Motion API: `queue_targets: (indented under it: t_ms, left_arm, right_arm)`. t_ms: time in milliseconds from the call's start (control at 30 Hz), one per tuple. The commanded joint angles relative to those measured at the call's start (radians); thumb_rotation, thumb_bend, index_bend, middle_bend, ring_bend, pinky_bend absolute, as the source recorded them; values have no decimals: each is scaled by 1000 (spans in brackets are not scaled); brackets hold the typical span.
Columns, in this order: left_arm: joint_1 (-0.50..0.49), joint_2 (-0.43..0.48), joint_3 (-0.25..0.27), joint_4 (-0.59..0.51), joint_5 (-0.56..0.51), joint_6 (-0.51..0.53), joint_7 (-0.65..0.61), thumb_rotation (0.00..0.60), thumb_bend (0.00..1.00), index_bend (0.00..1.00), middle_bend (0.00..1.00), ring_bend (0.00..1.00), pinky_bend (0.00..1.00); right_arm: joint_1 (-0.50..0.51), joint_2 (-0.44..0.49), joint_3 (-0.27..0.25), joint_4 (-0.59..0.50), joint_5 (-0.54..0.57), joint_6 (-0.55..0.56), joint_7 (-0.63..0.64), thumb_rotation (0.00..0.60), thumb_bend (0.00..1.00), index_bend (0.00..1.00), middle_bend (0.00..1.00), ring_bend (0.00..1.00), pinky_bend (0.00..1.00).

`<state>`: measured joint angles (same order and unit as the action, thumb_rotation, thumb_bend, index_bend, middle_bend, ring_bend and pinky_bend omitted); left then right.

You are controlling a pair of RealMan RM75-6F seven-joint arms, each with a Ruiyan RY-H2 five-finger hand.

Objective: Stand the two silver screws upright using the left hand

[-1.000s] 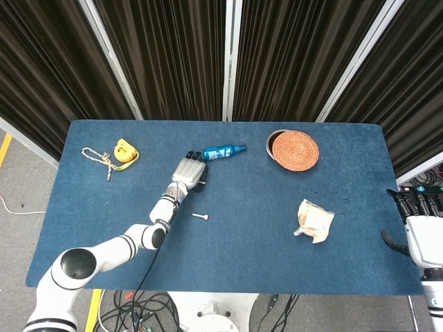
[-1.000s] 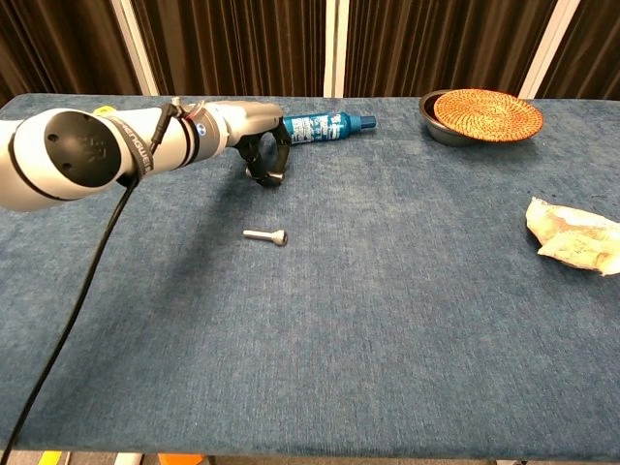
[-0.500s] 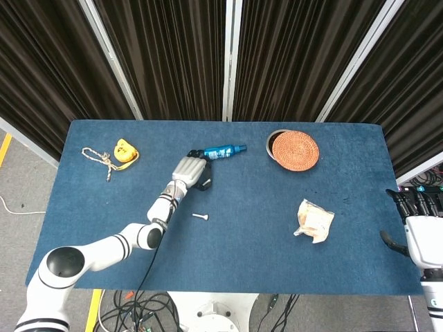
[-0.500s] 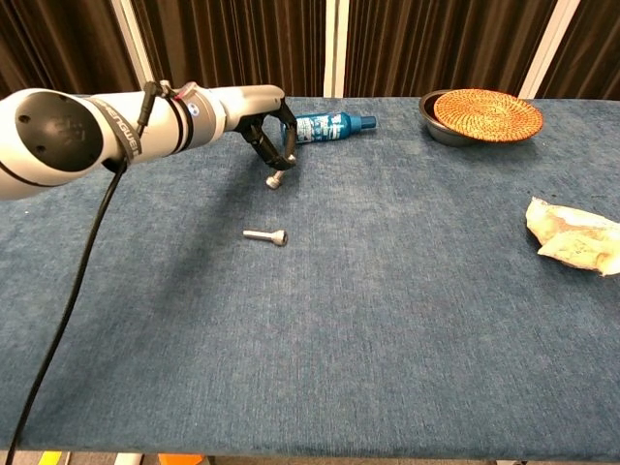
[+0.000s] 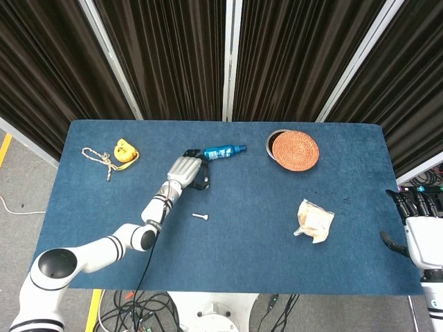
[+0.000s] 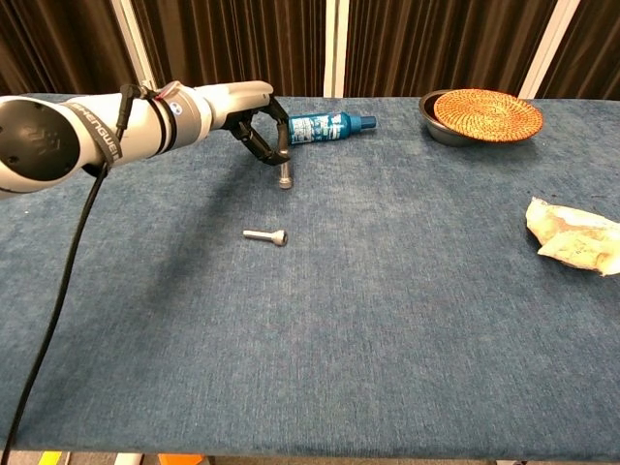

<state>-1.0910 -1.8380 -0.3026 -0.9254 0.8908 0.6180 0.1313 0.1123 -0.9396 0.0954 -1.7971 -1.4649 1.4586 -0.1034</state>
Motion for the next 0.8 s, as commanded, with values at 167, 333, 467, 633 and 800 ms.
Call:
queue_targets:
  t_ms: [167, 333, 467, 633, 800]
  left_arm:
    - [10, 0, 15, -12, 35, 16, -2, 470, 343, 534, 211, 32, 12]
    - [21, 5, 19, -27, 50, 27, -7, 450, 343, 526, 211, 32, 11]
    - [25, 8, 21, -35, 58, 35, -4, 415, 345, 509, 211, 32, 10]
    - [25, 14, 21, -46, 56, 35, 9, 396, 347, 474, 210, 32, 10]
    - [42, 42, 25, -94, 77, 67, 15, 385, 344, 400, 209, 32, 10]
  right_arm:
    - [0, -1, -1, 1, -2, -1, 6, 600, 141, 125, 209, 44, 90]
    - [0, -4, 0, 7, -4, 0, 11, 600, 141, 125, 210, 45, 90]
    - [5, -8, 0, 12, -9, -3, 15, 600, 141, 125, 211, 45, 90]
    - [3, -10, 2, 17, -12, 3, 19, 600, 141, 125, 212, 45, 90]
    - [3, -11, 2, 22, -14, 3, 25, 600, 141, 125, 212, 45, 90]
